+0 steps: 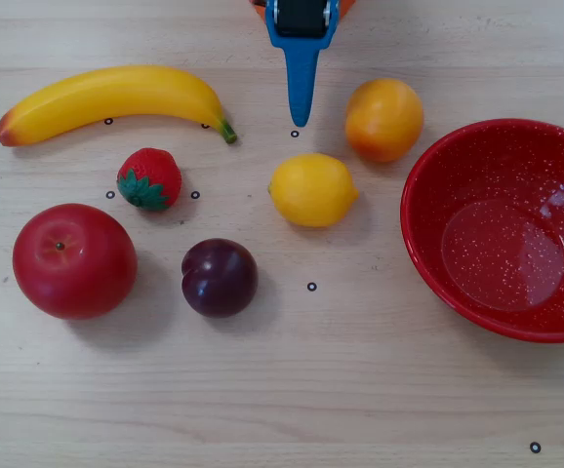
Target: Put the lemon in the red bowl.
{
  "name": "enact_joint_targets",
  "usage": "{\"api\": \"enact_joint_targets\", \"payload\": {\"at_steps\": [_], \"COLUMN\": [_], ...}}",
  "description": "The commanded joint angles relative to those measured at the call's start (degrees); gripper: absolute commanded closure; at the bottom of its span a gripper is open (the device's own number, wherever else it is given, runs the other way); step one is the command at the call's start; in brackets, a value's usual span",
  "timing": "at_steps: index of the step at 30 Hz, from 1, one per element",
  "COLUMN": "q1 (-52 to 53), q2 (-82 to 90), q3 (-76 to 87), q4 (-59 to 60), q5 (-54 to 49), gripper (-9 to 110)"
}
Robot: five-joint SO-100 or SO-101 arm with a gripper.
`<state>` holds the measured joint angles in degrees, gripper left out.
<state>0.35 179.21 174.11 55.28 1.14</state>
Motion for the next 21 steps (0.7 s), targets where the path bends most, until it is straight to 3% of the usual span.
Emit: {"api": "enact_joint_targets", "payload": {"at_steps": [1, 21], "q1": [-0.62, -1.93], "q2": [-3.52, -34.10], "q3": [-7.47, -42.36], "q4": [0.70, 19.69], "q5": [1.93, 8.61], "gripper": [101, 101]}}
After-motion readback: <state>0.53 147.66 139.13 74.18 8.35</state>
